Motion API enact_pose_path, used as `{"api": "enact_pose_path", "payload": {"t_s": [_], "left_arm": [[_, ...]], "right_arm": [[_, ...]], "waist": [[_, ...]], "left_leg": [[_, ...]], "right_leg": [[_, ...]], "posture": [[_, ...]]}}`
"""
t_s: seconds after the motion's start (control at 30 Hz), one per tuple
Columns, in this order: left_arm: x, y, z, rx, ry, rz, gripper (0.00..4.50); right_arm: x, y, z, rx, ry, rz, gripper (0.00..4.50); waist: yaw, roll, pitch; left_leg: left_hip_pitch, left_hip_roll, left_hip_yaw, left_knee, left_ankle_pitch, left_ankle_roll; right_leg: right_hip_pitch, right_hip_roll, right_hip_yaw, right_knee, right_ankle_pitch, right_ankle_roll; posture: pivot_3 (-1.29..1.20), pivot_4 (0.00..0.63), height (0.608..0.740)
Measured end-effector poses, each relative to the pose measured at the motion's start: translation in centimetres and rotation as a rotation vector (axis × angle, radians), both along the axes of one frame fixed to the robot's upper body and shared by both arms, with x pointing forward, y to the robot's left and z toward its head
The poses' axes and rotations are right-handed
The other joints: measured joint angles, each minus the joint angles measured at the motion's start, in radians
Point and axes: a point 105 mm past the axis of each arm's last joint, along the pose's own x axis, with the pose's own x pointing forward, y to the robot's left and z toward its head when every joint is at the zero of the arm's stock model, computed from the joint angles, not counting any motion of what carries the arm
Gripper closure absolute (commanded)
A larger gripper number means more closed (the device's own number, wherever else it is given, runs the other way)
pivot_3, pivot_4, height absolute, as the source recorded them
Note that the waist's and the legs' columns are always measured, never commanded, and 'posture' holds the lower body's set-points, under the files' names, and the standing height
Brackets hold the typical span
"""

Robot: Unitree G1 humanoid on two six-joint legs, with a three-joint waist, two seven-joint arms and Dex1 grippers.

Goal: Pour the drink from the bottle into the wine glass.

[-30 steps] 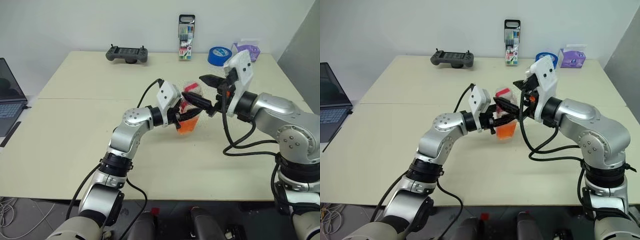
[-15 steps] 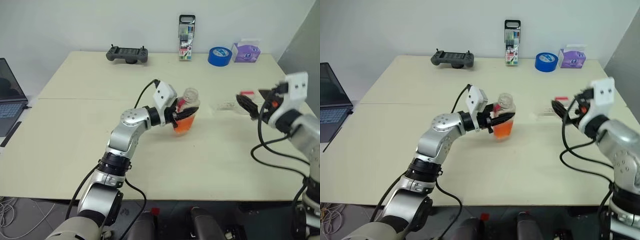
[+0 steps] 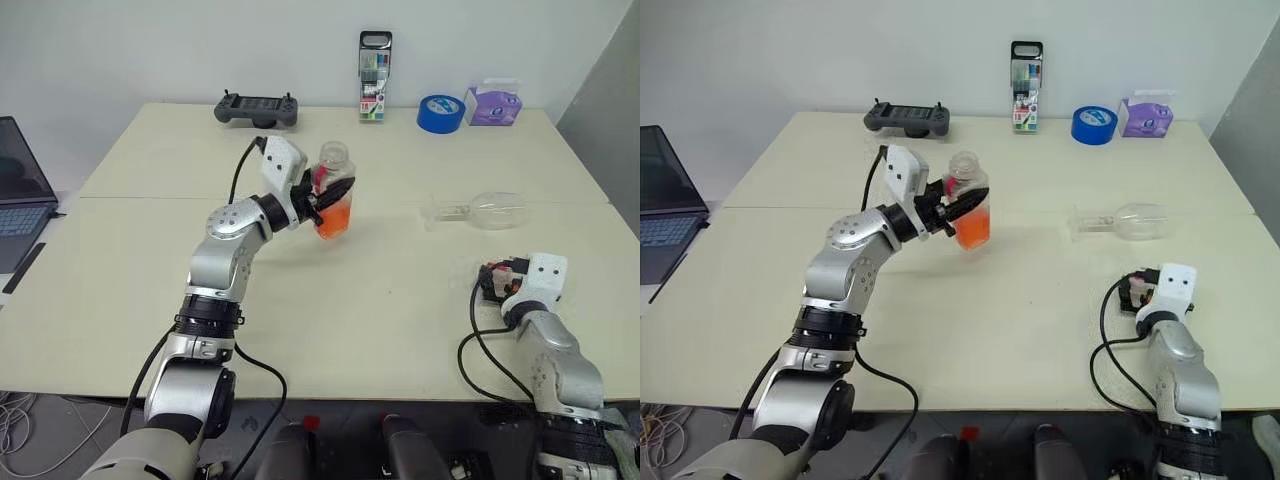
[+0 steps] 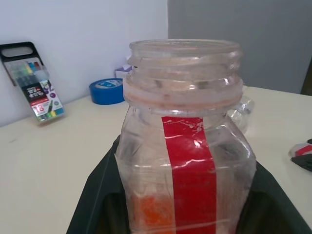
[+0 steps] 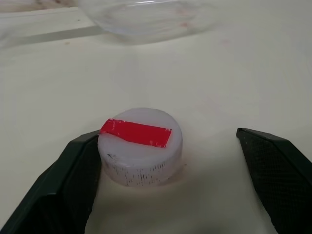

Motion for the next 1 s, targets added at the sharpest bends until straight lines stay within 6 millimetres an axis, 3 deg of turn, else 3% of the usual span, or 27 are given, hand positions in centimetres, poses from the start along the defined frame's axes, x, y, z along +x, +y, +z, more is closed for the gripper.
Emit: {"api": "enact_pose_path", "payload": {"t_s": [0.2, 0.5, 0.87, 1.0], "left_arm": [[0.4, 0.3, 0.3, -0.002, -0.013, 0.029, 2.72], [1.9, 4.0, 1.2, -0.024, -0.028, 0.163, 2.72], [2.4, 4.5, 1.1, -0.038, -0.022, 0.206, 2.72], [3.7, 7.2, 2.3, -0.114, -0.026, 0.348, 2.72]], "right_arm": [[0.5, -0.2, 0.2, 0.125, 0.000, -0.063, 0.00], [-0.9, -1.4, 0.7, 0.006, -0.004, -0.140, 0.00], [-1.4, -2.0, 1.1, -0.061, -0.041, -0.220, 0.00], [-1.3, -0.9, 0.1, 0.046, -0.021, -0.200, 0.00]], "waist": [[0.000, -0.001, -0.001], [0.001, -0.001, -0.001], [0.000, -0.001, -0.001], [-0.003, -0.001, -0.001]], "left_leg": [[0.002, 0.000, -0.001, 0.001, 0.000, 0.000], [0.001, -0.001, -0.001, 0.000, 0.000, 0.000], [0.000, 0.000, 0.000, -0.001, 0.000, 0.000], [0.000, 0.000, -0.001, -0.001, 0.000, 0.000]], "right_leg": [[0.003, 0.000, -0.001, -0.001, 0.000, 0.000], [0.001, 0.000, -0.001, 0.000, 0.000, 0.001], [0.000, 0.000, 0.000, 0.000, 0.000, 0.001], [0.000, 0.000, -0.001, 0.001, 0.000, 0.001]], "posture": [[0.00, 0.150, 0.740], [0.00, 0.150, 0.740], [0.00, 0.150, 0.740], [0.00, 0.150, 0.740]]}}
